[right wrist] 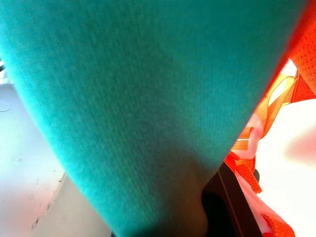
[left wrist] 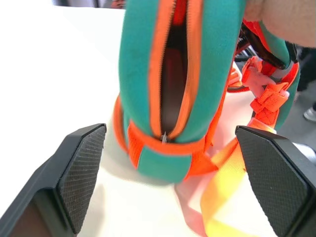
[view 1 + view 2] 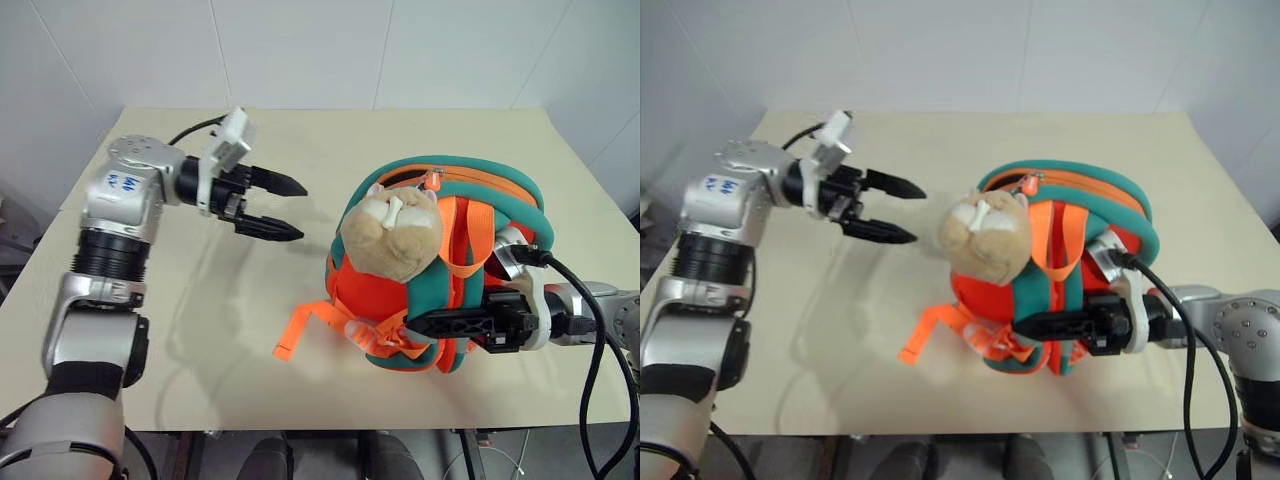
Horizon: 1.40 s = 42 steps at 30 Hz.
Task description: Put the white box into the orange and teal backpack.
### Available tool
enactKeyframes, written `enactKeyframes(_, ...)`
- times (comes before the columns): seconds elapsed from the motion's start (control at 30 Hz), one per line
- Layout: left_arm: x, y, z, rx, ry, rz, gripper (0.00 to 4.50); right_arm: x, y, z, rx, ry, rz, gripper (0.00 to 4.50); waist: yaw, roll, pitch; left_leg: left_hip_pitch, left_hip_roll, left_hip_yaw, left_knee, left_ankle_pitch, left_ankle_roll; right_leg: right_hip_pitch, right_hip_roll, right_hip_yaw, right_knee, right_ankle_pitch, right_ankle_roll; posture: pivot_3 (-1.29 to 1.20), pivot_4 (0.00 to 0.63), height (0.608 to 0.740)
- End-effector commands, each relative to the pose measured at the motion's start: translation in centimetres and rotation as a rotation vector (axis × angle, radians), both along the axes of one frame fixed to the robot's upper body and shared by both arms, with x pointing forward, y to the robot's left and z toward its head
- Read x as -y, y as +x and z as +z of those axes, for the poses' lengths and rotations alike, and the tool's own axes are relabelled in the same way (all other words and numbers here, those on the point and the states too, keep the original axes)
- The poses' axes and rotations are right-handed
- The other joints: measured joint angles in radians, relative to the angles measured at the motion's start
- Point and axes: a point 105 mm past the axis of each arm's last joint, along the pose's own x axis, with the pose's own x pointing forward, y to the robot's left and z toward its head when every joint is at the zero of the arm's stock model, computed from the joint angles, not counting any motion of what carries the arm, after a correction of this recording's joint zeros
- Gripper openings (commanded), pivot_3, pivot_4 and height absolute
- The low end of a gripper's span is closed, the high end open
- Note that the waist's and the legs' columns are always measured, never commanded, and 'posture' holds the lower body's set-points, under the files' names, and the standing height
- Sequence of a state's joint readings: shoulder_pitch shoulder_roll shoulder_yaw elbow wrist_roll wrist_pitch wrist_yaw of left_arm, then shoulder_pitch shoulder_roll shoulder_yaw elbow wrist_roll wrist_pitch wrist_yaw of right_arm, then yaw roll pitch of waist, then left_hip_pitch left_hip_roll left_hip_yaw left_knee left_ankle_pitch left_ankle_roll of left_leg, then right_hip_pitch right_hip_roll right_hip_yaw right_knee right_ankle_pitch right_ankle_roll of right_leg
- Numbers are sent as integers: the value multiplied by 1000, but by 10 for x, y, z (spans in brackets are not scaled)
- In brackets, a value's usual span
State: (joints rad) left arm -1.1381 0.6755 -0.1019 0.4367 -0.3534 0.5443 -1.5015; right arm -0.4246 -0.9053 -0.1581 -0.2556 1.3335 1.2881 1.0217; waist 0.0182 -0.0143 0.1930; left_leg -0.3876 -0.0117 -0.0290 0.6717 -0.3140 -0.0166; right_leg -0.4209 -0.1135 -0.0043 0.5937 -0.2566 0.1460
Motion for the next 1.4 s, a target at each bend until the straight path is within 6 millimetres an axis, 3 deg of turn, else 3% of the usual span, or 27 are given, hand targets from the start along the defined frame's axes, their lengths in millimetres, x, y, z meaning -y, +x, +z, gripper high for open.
enactKeyframes(0.03, 2, -30, 23, -15, -60, -154, 4473, -3, -2, 4, 20, 18, 27, 592, 2, 0, 0, 0, 0, 0, 0, 0, 0, 0, 0, 0, 0, 0, 0, 0, 150, 740)
enactKeyframes(0.33, 37, -72, 37, 0, -139, -320, 4473, -4, 0, 2, 24, 25, 27, 592, 1, 0, 0, 0, 0, 0, 4, 0, 1, 0, 0, 1, 3, 0, 0, 0, 150, 740)
enactKeyframes(0.63, 80, -72, 30, 5, -174, -358, 4473, -6, 0, 0, 26, 40, 29, 592, 1, 0, 0, 0, 0, 0, 9, -2, 3, 0, 1, 3, 8, 0, 0, 0, 150, 740)
enactKeyframes(0.83, 96, -73, 24, -5, -178, -381, 4473, -6, 0, -1, 29, 46, 24, 592, 0, 0, 0, 0, 0, 0, 9, -2, 3, 0, 1, 4, 7, 0, 0, 0, 150, 740)
enactKeyframes(0.93, 95, -72, 28, 6, -201, -379, 3854, -6, 0, -1, 31, 48, 19, 592, 0, 0, 0, 0, -1, 0, 9, -2, 3, 0, 1, 4, 7, 0, 0, 0, 150, 740)
enactKeyframes(1.03, 89, -68, 32, 15, -212, -359, 2910, -6, 0, -1, 31, 49, 15, 592, 0, 0, 0, 1, -1, 0, 9, -2, 3, 0, 1, 4, 7, 0, 0, 0, 150, 740)
enactKeyframes(1.2, 67, -57, 32, 31, -178, -292, 1525, -6, 1, -1, 32, 49, 9, 592, -7, 0, 0, 1, 0, 0, 8, -2, 3, 0, 1, 4, 7, 0, 0, 0, 150, 740)
enactKeyframes(1.27, 58, -51, 33, 45, -164, -256, 1148, -6, 1, -1, 33, 49, 7, 592, -9, 0, 0, 1, 0, 0, 8, -2, 3, 0, 1, 4, 7, 0, 0, 0, 150, 740)
enactKeyframes(1.4, 40, -37, 42, 87, -159, -183, 901, -6, 1, -2, 33, 50, 5, 592, -9, 0, 0, 1, 0, 0, 9, -2, 3, 0, 1, 4, 7, 0, 0, 0, 150, 740)
